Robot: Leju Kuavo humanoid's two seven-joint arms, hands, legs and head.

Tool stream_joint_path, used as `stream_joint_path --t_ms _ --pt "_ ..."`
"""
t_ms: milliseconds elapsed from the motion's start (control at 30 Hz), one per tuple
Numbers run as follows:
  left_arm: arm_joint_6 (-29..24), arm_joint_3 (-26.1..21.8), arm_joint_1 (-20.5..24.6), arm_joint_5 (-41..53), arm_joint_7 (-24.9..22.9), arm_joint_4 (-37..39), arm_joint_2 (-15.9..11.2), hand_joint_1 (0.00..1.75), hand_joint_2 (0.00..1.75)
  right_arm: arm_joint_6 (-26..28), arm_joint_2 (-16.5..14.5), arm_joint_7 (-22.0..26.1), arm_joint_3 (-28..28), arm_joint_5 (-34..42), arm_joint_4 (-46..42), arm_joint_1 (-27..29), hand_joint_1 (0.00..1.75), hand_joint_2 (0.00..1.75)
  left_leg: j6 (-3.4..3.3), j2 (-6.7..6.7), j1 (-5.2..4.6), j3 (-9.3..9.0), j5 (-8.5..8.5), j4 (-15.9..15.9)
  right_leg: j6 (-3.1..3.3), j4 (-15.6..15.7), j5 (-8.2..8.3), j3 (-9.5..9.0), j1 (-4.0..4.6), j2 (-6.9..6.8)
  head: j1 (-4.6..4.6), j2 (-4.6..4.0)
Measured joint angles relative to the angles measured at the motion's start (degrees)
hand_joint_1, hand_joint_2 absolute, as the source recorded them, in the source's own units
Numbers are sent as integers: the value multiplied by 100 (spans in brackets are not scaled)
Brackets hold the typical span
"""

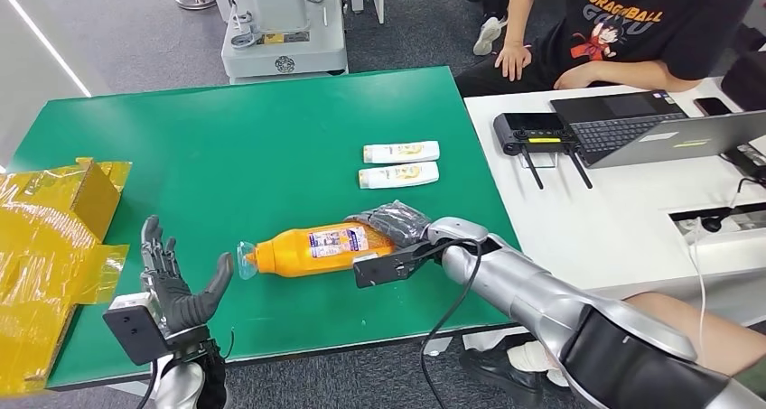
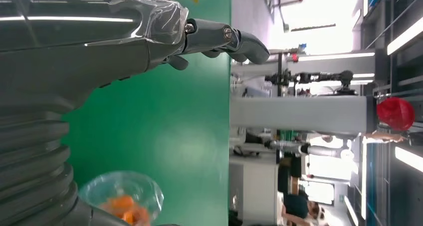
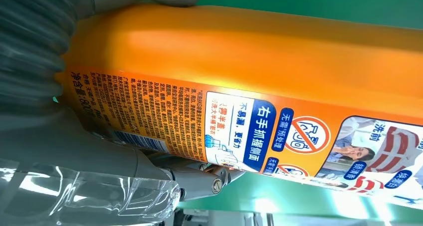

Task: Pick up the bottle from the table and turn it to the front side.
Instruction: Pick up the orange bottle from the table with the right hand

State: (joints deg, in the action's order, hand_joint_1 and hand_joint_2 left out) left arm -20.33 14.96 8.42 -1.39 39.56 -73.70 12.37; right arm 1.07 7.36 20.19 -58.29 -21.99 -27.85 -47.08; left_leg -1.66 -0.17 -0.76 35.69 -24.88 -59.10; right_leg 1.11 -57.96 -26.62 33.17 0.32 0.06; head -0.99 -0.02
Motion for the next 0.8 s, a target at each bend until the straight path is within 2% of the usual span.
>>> stream_joint_path --t_ms 133,367,567,800 --pt "-271 -265 227 271 -69 69 -176 0 175 240 -164 91 195 -26 -55 164 175 175 2 0 4 -1 3 0 1 0 0 1 3 0 1 0" --pt "-262 -663 551 378 -65 310 -399 0 175 1032 -370 386 691 -22 -374 631 175 175 5 -5 9 4 5 1 1 -1 0 5 6 -3 0 0" --pt "-230 -788 643 391 -62 410 -466 0 175 1351 -478 512 1101 -2 -714 948 175 175 5 -6 8 8 5 1 1 0 -1 6 5 -4 1 0" --pt "-221 -798 752 401 -61 529 -488 0 175 1844 -752 913 1716 273 -1234 1376 175 175 5 -5 9 8 5 0 2 0 -1 9 5 -3 0 0"
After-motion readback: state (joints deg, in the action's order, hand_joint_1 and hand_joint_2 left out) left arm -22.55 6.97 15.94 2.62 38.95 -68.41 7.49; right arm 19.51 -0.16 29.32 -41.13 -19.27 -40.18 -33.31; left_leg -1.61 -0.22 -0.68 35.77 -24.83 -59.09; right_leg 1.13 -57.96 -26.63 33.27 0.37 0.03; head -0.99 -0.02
